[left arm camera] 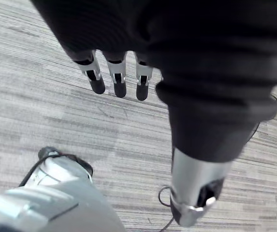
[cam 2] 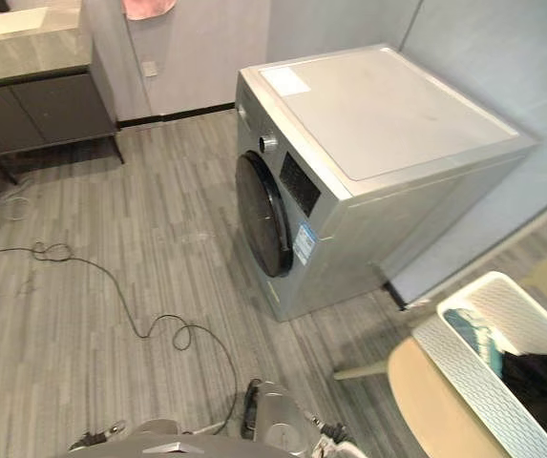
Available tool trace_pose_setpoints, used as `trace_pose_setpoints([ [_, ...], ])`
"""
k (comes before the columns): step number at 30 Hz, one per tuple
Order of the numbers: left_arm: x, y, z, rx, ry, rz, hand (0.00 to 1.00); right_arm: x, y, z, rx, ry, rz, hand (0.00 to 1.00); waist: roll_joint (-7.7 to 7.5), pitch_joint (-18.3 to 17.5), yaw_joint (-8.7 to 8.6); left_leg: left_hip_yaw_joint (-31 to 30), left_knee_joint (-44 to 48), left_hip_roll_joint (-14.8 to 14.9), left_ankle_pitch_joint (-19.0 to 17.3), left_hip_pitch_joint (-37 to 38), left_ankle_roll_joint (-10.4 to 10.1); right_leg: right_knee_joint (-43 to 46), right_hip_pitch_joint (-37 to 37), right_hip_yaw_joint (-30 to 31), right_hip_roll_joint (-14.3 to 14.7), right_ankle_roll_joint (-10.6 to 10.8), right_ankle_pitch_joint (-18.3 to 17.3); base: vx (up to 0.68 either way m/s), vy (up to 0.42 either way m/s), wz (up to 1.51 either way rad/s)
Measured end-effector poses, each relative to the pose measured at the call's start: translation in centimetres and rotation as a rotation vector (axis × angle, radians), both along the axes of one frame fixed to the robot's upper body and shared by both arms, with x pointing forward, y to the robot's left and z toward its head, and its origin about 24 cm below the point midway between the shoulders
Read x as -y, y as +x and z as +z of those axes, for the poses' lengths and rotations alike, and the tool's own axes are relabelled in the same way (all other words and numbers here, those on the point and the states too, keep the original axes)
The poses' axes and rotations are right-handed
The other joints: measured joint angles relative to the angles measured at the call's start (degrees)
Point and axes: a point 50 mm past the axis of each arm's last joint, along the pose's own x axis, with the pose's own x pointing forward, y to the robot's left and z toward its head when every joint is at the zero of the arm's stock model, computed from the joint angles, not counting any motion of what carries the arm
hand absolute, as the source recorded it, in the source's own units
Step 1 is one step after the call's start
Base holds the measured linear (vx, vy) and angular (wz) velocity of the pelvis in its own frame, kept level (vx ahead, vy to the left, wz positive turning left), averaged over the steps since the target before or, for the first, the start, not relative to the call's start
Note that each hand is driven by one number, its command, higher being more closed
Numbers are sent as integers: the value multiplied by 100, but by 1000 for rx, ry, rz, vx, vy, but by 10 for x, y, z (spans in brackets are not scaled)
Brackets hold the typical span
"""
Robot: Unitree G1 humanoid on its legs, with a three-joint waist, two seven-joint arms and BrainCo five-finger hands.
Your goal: Pick up the laundry basket with both hands and put the clothes into the washing machine.
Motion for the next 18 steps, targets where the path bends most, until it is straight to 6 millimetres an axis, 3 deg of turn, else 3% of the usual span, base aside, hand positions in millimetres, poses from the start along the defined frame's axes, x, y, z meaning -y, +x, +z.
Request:
trace_pose_setpoints([
  [1,2,1,0,3,-4,-2,0,1,2,1,11,-7,0,0,76,-40,-47,-4,773,145,-38,-174,-258,-64,179,-37,173,-38,-107,440,-90,-9],
  [2,4,3,0,10,-8,-8,0,2,4,2,20,-10,-3,0,143,-84,-71,-5,1420,206,116,-291,-671,-124,370,-38,278,-50,-194,516,-99,-11],
  [3,2,8,2,34,1,-14,0,1,3,3,28,-8,-9,0,135,-74,-92,26,2250,329,497,-547,-934,-202,631,-29,372,-60,-299,392,-57,-17],
  [4,3,15,5,66,7,-28,0,0,3,3,31,-10,-8,0,170,-82,-73,271,3035,523,946,-815,-898,-305,903,56,476,-115,-351,382,-35,-25],
  [5,3,18,6,79,11,-31,0,-1,4,3,33,-8,-4,0,170,-76,-41,452,3378,626,1025,-930,-856,-344,1013,160,526,-160,-389,397,23,-49],
  [7,4,30,11,126,19,-52,0,-11,15,3,44,9,41,0,91,-42,59,1006,3785,881,848,-1417,-382,-614,1414,502,528,-131,-408,360,83,-69],
  [9,6,39,13,157,18,-58,0,-15,16,3,43,17,43,0,2,-4,154,1366,3022,1128,630,-1609,-8,-865,1642,764,413,31,-292,245,128,-75],
  [10,6,40,13,160,17,-62,0,-16,19,3,48,15,48,0,-23,0,173,1413,2600,1193,588,-1601,68,-940,1710,852,372,63,-275,288,214,-83],
  [11,8,44,14,166,16,-66,0,-19,22,4,47,12,54,0,-69,25,171,1356,1622,1260,575,-1609,128,-1080,1852,1063,289,141,-259,243,210,-72],
  [13,10,47,14,173,14,-61,0,-21,26,5,59,8,70,0,-114,3,195,1031,51,1320,840,-1485,60,-1137,1903,1405,149,359,-269,336,379,-97],
  [14,10,44,13,157,21,-51,0,-21,30,7,75,3,76,0,-106,-2,231,826,-807,1390,1254,-1213,-89,-1060,1896,1724,62,641,-419,335,486,-106],
  [15,11,42,12,148,20,-48,0,-21,31,8,80,-2,86,0,-81,-16,231,858,-849,1438,1407,-1145,-138,-1012,1907,1832,12,759,-524,327,571,-121],
  [16,12,39,10,130,19,-42,0,-24,33,10,90,-4,102,0,-104,-74,215,1155,-631,1402,1780,-1000,-524,-816,1950,2143,-208,1031,-747,263,515,-77],
  [17,4,40,11,129,42,-47,0,-32,33,9,92,16,113,0,-229,-95,214,1323,-576,1247,1674,-961,-381,-758,1955,2252,-393,1061,-756,269,503,-80],
  [18,-6,38,12,116,77,-61,0,-46,37,9,107,41,143,0,-446,-213,163,1543,-560,1077,1531,-934,-320,-725,1866,2290,-620,1027,-582,240,454,-69],
])
